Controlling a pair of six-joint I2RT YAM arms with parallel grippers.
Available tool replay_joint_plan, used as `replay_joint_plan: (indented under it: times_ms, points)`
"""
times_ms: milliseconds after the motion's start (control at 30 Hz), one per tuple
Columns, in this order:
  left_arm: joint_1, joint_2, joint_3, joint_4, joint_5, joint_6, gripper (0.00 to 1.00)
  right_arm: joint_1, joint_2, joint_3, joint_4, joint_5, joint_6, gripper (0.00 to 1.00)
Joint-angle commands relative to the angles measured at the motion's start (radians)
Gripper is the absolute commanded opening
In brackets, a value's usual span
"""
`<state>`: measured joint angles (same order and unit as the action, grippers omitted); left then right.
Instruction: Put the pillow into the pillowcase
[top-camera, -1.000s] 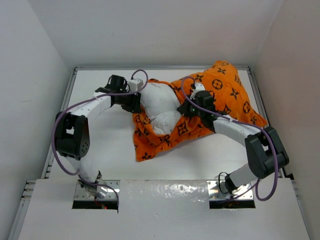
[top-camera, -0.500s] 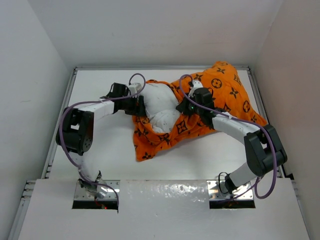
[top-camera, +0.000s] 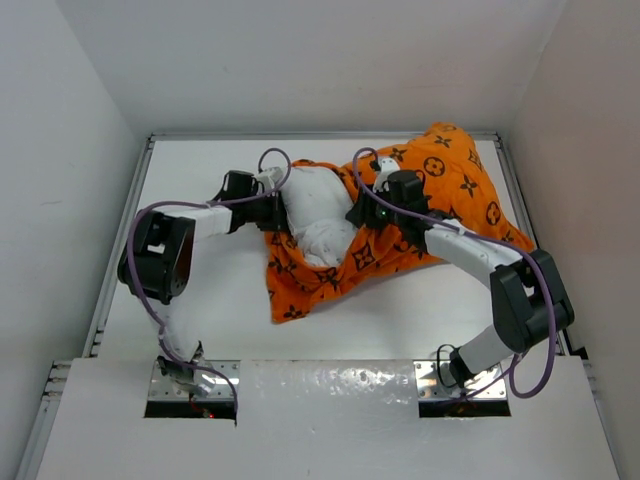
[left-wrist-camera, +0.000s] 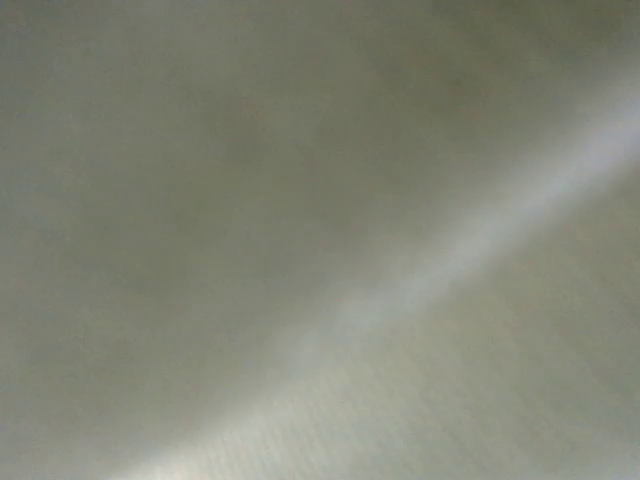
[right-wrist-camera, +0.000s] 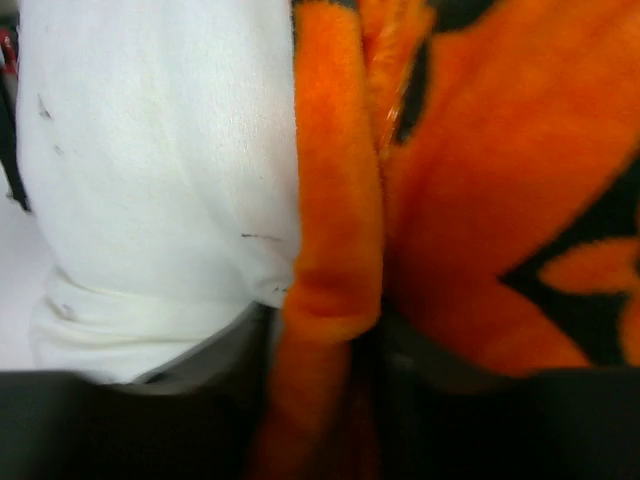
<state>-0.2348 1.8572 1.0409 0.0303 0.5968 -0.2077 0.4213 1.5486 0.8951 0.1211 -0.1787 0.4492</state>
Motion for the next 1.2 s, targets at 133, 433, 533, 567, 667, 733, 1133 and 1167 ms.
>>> replay_joint_plan:
  times_ms: [133,433,533,567,667,733,1133,1167]
  points:
    - [0.048,-0.073,0.316,-0.424,0.103,0.402,0.0,0.004,0.004,0.35,-0.389,-0.007,-0.208,0.79]
    - [0.054,-0.174,0.383,-0.483,0.162,0.424,0.0,0.149,0.099,0.541,-0.162,-0.033,-0.155,0.98]
    - [0.054,-0.202,0.395,-0.481,0.153,0.412,0.0,0.148,0.191,0.585,-0.141,-0.039,-0.152,0.97]
    - [0.054,-0.208,0.396,-0.474,0.15,0.4,0.0,0.148,0.218,0.597,-0.144,-0.062,-0.159,0.93]
    - [0.054,-0.236,0.378,-0.457,0.152,0.39,0.0,0.148,0.353,0.625,-0.063,-0.088,-0.14,0.92]
    - [0.054,-0.24,0.369,-0.451,0.17,0.381,0.0,0.149,0.405,0.645,-0.038,-0.084,-0.113,0.91]
    - [0.183,-0.236,0.475,-0.423,-0.092,0.392,0.0,0.146,0.137,0.142,-0.118,-0.055,-0.254,0.0]
    - [0.196,-0.227,0.502,-0.417,-0.141,0.399,0.0,0.146,0.125,0.075,-0.174,-0.048,-0.277,0.0]
